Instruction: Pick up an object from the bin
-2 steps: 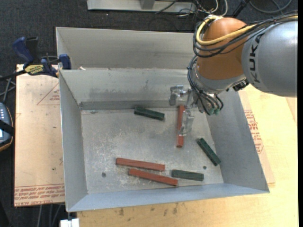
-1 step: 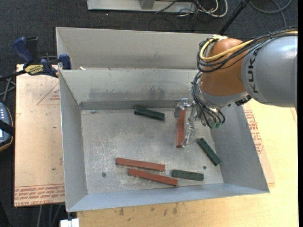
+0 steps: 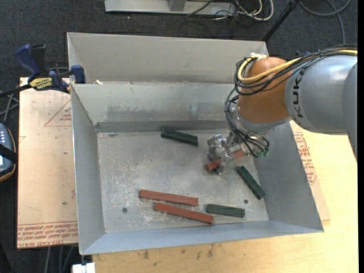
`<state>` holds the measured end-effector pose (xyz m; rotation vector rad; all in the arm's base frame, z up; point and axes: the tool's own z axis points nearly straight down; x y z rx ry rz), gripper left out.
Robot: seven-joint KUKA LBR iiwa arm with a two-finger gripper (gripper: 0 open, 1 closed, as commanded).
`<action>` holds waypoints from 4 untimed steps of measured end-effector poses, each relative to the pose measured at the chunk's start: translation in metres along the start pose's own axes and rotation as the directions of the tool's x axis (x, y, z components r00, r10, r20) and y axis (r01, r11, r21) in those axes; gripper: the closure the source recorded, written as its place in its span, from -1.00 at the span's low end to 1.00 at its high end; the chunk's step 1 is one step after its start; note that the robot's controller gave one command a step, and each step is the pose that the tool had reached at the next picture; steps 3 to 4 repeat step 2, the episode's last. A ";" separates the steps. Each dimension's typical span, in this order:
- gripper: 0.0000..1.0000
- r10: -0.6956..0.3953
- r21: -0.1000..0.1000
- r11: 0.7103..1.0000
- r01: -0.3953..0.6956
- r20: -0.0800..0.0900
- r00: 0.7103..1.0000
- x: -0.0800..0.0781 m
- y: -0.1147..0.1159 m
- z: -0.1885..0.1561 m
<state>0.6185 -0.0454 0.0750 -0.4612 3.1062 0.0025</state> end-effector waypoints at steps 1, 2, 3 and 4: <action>1.00 0.000 0.000 1.000 0.000 0.000 1.000 0.000 0.000 0.000; 1.00 0.041 0.001 0.999 -0.041 0.001 0.999 -0.005 -0.013 -0.215; 1.00 0.041 0.001 0.999 -0.041 0.001 0.999 -0.005 -0.013 -0.215; 1.00 0.041 0.001 0.999 -0.041 0.001 0.999 -0.005 -0.013 -0.215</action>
Offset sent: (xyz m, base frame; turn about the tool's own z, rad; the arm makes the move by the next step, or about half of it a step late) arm 0.0078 -0.0121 0.2216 0.0434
